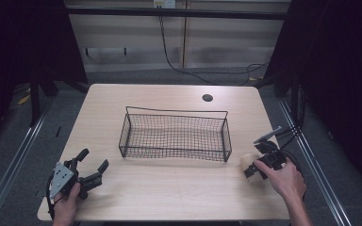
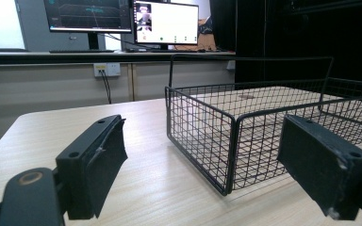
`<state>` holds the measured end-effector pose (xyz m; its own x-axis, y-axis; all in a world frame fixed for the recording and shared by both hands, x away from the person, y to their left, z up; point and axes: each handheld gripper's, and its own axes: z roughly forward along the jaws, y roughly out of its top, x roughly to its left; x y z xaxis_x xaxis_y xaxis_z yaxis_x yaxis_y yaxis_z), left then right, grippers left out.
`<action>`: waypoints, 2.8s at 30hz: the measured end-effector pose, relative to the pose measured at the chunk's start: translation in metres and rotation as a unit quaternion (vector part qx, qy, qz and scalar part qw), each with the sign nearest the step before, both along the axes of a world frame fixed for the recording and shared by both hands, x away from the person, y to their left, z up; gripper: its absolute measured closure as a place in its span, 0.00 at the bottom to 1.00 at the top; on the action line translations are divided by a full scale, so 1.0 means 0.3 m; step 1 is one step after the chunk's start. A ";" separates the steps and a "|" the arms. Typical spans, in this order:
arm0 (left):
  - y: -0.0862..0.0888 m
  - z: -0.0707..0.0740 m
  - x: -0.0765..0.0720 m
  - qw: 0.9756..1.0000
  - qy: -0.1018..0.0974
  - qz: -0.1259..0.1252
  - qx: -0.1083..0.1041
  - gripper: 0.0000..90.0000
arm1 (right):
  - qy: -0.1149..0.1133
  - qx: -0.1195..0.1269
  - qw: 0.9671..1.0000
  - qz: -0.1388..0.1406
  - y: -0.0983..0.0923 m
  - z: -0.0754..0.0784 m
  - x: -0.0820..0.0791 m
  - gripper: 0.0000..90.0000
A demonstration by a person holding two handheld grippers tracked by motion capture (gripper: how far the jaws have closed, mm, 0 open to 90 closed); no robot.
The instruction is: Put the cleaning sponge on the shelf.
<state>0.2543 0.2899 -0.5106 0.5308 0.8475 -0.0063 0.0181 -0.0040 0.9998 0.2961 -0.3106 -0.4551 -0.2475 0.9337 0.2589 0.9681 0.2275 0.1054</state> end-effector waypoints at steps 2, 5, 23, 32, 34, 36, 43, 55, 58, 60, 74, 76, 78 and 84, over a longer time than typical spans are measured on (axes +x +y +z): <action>0.000 0.000 0.000 1.000 0.000 0.000 0.000 0.17 | -0.001 0.007 1.000 -0.004 -0.005 0.006 -0.002 0.35; 0.000 0.000 0.000 1.000 0.000 0.000 0.000 0.17 | 0.000 0.010 1.000 -0.014 -0.006 0.016 -0.004 0.35; 0.000 0.000 0.000 1.000 0.000 0.000 0.000 0.17 | -0.006 0.048 0.999 0.004 0.014 0.096 0.004 0.35; 0.000 0.000 0.000 1.000 -0.001 0.000 0.000 0.17 | -0.014 0.060 0.998 0.015 0.026 0.142 0.005 0.35; 0.000 0.000 0.000 1.000 0.000 0.000 0.000 0.17 | -0.016 0.057 0.998 0.004 0.027 0.152 0.005 0.35; 0.000 0.000 0.000 1.000 0.000 0.000 0.000 0.17 | -0.018 0.068 0.998 0.007 0.029 0.163 0.005 0.35; 0.000 0.000 0.000 1.000 0.000 0.000 0.000 0.17 | -0.024 0.074 0.997 0.013 0.040 0.193 0.006 0.35; 0.000 0.000 0.000 1.000 0.000 0.000 0.000 0.17 | -0.040 0.093 0.995 0.004 0.045 0.231 0.019 0.35; 0.000 0.000 0.000 1.000 0.000 0.000 0.000 0.17 | -0.045 0.098 0.994 0.006 0.046 0.252 0.023 0.35; 0.000 0.000 0.000 1.000 0.000 0.000 0.000 0.17 | -0.044 0.099 0.994 0.008 0.047 0.261 0.026 0.35; 0.000 0.000 0.000 1.000 0.000 0.000 0.000 0.17 | -0.048 0.089 0.995 0.026 0.106 0.310 0.079 0.35; 0.000 0.000 0.000 1.000 0.000 0.000 0.000 0.17 | -0.046 0.089 0.995 0.027 0.124 0.313 0.090 0.35; 0.000 0.000 0.000 1.000 0.000 0.000 0.000 0.17 | -0.043 0.095 0.994 0.031 0.140 0.314 0.100 0.35; 0.000 0.000 0.000 1.000 -0.001 0.000 -0.001 0.17 | -0.037 0.096 0.994 0.027 0.167 0.327 0.130 0.35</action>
